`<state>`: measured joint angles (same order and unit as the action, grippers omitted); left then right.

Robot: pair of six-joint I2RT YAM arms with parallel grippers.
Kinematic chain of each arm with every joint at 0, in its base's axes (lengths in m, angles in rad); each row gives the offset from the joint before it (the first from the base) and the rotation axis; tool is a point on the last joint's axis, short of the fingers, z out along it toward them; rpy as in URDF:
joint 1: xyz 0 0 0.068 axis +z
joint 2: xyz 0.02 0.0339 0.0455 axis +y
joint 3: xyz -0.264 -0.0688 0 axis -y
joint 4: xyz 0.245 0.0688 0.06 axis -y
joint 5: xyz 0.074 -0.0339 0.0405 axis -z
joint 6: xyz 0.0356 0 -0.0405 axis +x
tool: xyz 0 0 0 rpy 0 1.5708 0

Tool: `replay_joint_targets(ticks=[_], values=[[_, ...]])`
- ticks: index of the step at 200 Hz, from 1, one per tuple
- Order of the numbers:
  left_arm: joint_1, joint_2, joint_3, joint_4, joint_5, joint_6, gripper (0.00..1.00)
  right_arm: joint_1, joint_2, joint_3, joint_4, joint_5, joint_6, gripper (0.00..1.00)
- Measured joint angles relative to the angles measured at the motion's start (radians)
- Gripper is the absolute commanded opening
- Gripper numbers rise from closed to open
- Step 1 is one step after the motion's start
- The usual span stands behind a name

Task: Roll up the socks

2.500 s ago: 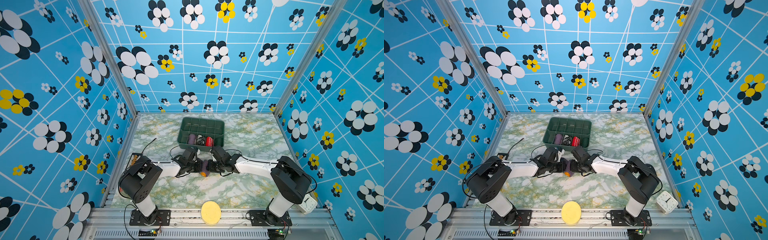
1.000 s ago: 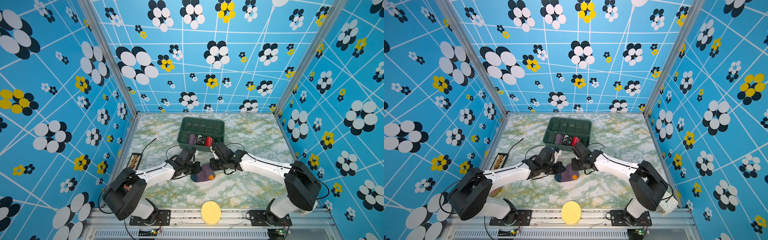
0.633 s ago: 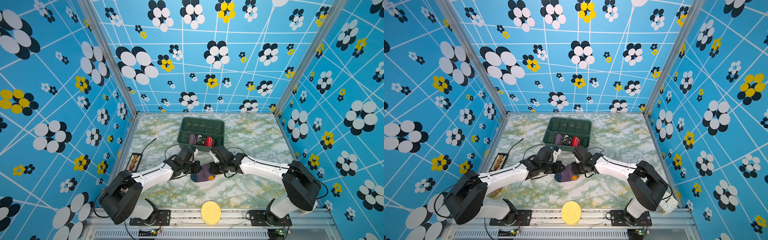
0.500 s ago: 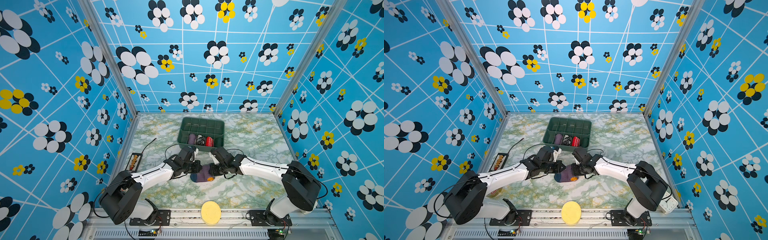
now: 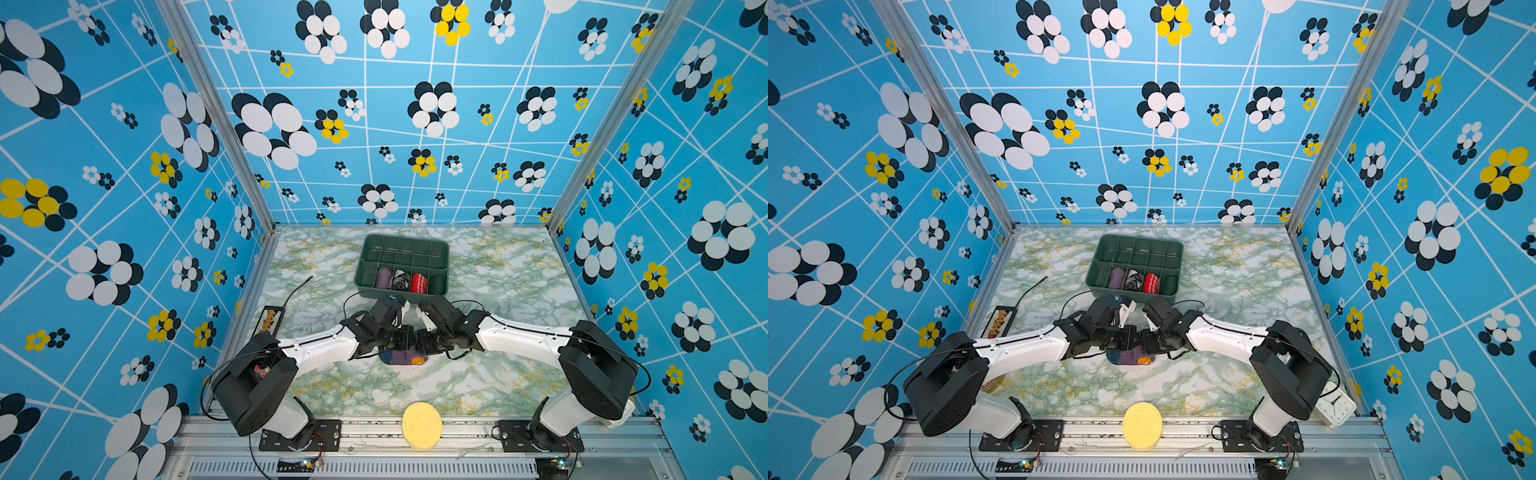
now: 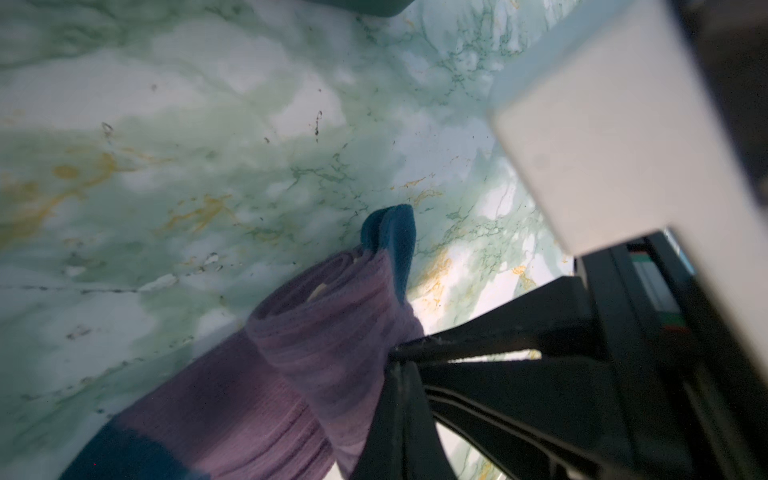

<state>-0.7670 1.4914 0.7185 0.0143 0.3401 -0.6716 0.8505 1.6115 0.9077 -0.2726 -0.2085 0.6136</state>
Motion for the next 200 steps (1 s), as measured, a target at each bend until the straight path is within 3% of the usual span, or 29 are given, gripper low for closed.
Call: replay_joint_targets(ticks=[73,114,160,200], values=[[-0.014,0.011,-0.032,0.016,0.009,-0.016,0.01,0.0,0.002,0.0,-0.001,0.005,0.001,0.12],[-0.014,0.047,-0.032,0.007,0.011,-0.004,0.0,0.0,-0.011,-0.007,-0.003,0.027,0.014,0.25],[-0.014,0.058,-0.032,0.002,0.012,0.024,0.0,-0.051,-0.153,-0.12,0.072,0.0,0.074,0.31],[-0.004,0.08,-0.043,0.043,0.039,0.031,0.0,-0.105,-0.168,-0.237,0.183,-0.064,0.147,0.32]])
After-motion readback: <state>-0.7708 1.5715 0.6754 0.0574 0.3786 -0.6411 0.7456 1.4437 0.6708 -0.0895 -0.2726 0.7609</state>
